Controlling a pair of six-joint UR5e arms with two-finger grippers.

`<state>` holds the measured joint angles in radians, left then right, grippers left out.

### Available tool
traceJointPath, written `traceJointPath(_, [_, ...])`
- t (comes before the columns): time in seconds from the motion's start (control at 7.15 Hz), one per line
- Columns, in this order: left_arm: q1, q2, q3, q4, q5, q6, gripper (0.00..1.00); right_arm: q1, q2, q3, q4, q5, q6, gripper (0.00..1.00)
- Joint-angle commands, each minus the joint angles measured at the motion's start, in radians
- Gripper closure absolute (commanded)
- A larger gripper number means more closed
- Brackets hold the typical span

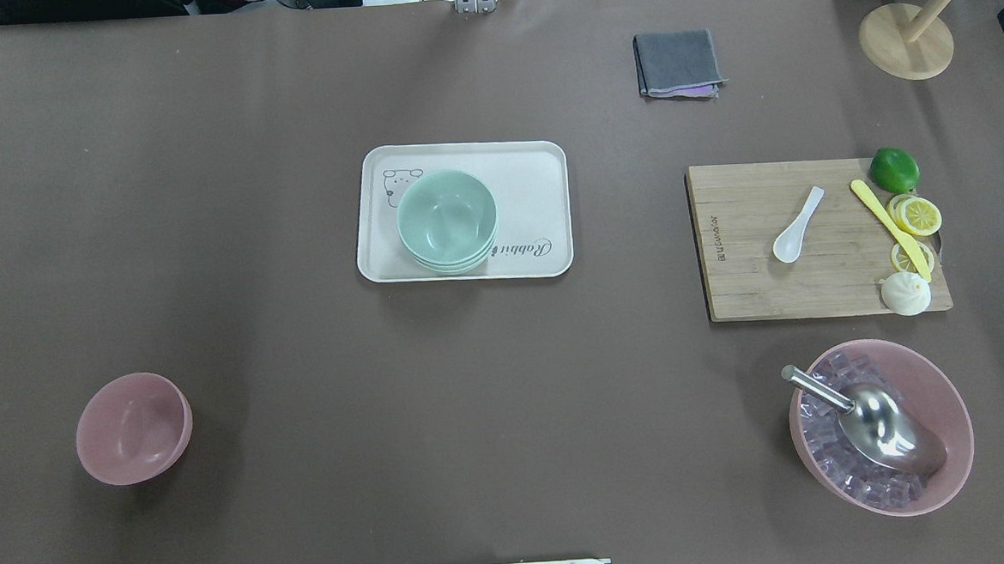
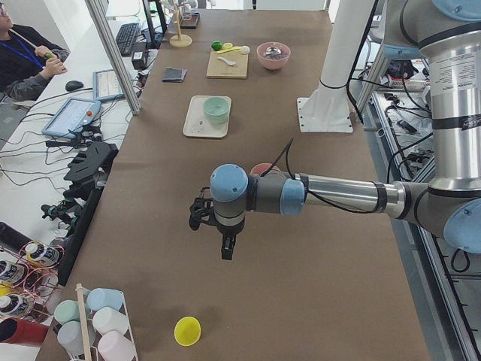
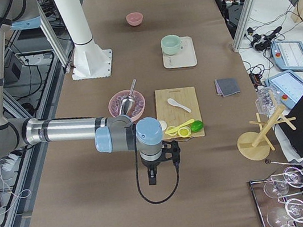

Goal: Stack pink bowl on green and place spoon

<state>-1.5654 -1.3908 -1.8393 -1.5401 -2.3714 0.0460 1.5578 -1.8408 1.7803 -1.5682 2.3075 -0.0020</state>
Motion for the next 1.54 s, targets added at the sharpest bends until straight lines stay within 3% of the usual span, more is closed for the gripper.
traceJointPath(0.0, [0.004,-0.001,0.002,0.000,0.000,0.000,0.01,-0.001,-0.003,0.002,-0.003,0.000,0.000,0.00])
traceJointPath(1.4, [0.008,-0.002,-0.047,-0.078,-0.005,0.000,0.01,-0.002,0.009,0.016,-0.003,0.000,0.000,0.00])
